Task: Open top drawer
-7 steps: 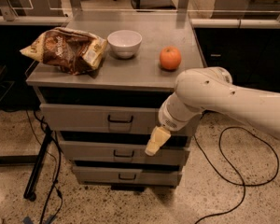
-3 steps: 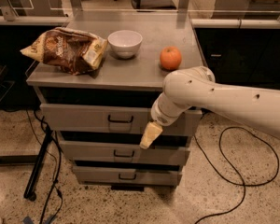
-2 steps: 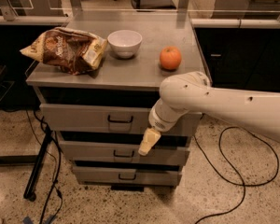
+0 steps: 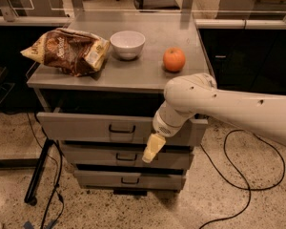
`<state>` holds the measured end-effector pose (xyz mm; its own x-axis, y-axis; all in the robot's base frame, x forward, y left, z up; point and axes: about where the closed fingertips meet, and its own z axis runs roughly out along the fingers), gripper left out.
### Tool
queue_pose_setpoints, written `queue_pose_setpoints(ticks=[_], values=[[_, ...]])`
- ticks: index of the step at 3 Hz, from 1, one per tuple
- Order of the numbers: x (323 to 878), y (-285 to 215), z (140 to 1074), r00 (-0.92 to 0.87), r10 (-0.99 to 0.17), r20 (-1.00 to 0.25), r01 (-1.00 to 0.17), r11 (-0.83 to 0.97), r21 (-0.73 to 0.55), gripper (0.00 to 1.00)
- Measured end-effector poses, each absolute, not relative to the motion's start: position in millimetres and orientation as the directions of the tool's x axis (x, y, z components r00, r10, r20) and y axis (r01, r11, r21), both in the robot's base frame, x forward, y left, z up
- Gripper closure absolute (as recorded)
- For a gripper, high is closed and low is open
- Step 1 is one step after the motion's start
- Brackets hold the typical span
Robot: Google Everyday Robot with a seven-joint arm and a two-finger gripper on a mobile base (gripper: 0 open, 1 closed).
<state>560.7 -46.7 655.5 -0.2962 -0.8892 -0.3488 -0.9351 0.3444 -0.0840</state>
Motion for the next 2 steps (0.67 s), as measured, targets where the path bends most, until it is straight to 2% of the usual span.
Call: queue_pose_setpoints(ticks=[2], values=[[535.0,-60.2,654.5,-0.313,-0.888,-0.337,-0.936,0.348,-0.045,0.00]])
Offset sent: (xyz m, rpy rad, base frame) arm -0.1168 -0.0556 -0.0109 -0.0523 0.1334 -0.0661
